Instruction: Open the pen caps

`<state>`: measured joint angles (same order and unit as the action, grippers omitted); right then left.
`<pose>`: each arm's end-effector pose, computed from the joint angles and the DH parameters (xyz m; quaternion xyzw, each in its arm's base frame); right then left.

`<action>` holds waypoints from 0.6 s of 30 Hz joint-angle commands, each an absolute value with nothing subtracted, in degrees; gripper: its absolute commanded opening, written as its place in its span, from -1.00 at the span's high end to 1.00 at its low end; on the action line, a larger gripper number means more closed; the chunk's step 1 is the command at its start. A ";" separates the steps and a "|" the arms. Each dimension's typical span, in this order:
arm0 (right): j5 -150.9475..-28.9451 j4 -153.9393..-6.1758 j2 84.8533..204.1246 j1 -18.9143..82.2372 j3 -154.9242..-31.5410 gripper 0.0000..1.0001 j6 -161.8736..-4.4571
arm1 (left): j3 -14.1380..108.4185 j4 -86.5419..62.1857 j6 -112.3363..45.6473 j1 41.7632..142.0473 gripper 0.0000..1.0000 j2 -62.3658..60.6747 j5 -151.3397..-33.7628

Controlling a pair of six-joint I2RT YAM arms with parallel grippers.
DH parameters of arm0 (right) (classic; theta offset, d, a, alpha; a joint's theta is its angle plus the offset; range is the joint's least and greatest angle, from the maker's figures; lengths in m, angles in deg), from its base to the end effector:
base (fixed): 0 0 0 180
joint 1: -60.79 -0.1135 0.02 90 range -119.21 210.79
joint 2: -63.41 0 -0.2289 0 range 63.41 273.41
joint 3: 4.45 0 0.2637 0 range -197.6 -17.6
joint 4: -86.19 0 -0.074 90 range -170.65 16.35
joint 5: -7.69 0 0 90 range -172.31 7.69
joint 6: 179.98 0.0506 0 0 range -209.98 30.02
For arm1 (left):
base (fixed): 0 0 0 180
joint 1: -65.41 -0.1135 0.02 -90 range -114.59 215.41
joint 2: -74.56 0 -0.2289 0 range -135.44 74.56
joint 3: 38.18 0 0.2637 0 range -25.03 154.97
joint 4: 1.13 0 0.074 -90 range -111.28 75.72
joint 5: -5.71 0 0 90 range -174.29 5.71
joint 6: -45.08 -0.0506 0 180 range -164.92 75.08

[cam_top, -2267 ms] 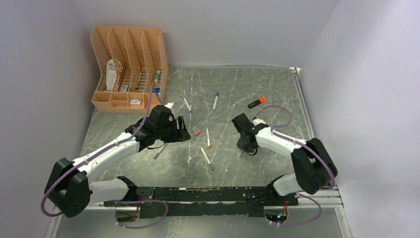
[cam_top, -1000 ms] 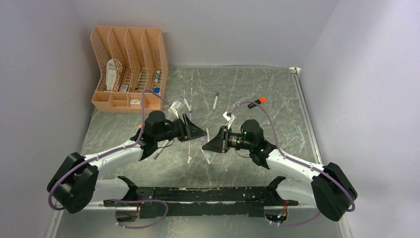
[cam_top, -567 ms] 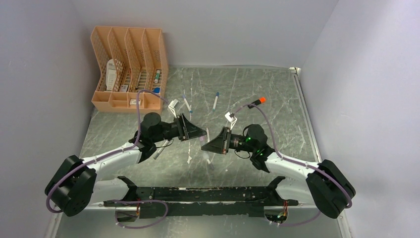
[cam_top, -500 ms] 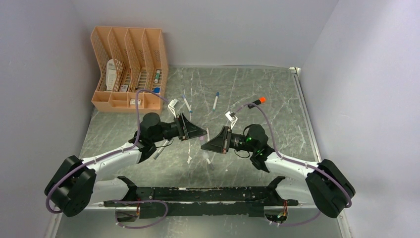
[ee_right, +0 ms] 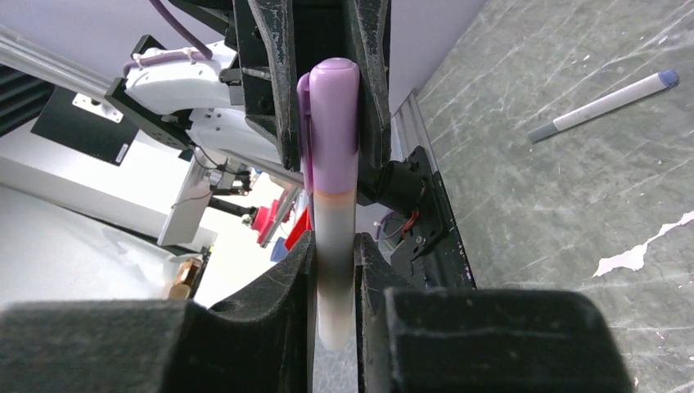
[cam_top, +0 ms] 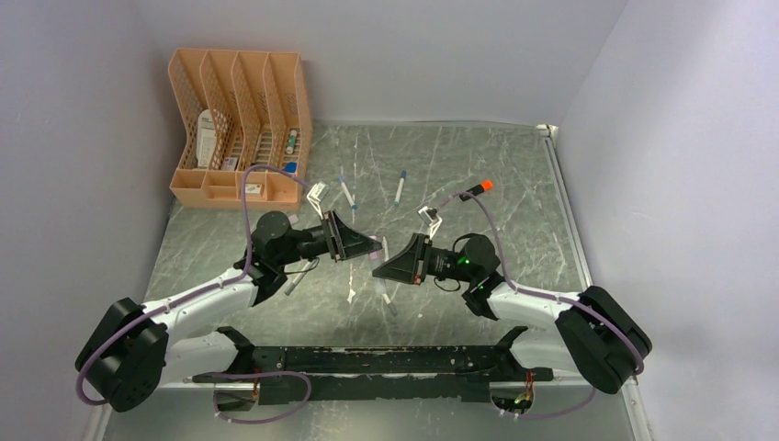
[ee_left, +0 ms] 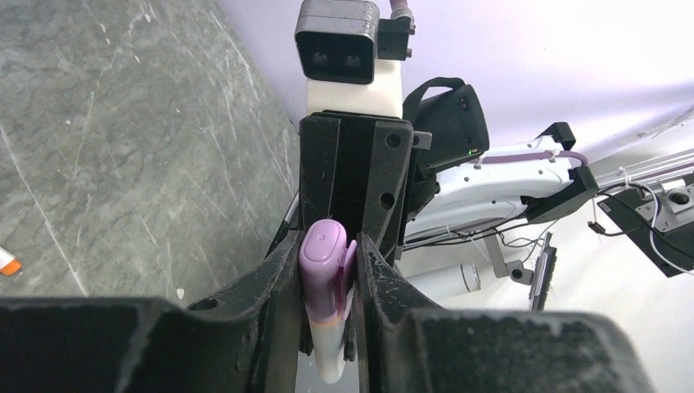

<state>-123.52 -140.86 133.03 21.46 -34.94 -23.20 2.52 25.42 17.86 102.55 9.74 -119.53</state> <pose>0.1768 0.1879 0.1771 -0.1120 0.6600 0.7031 0.2397 0.2044 -0.1914 0.2178 0.0668 0.6915 -0.6615 0.2823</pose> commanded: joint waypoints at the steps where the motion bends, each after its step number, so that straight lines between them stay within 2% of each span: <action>1: -124.31 -144.66 132.94 21.59 -34.83 1.00 -22.43 | 4.35 26.37 15.42 103.60 0.45 10.66 -121.25; 5: -124.45 -141.71 132.23 21.62 -36.23 0.96 -23.76 | 6.26 22.44 12.80 104.44 0.60 11.21 -120.40; 8: -124.54 -137.59 131.57 21.68 -37.86 0.62 -26.22 | 7.65 19.33 10.92 104.97 0.68 11.78 -119.54; 9: -124.51 -135.98 131.33 21.68 -38.47 0.58 -27.18 | 7.88 18.96 10.58 105.05 0.69 11.92 -119.46; 14: -124.98 -131.35 131.18 21.61 -40.58 0.57 -30.21 | 8.97 18.66 10.04 105.46 0.72 11.35 -120.09; 18: -125.40 -130.60 131.51 21.61 -41.06 0.63 -30.97 | 9.42 18.68 9.62 105.82 0.75 11.15 -120.33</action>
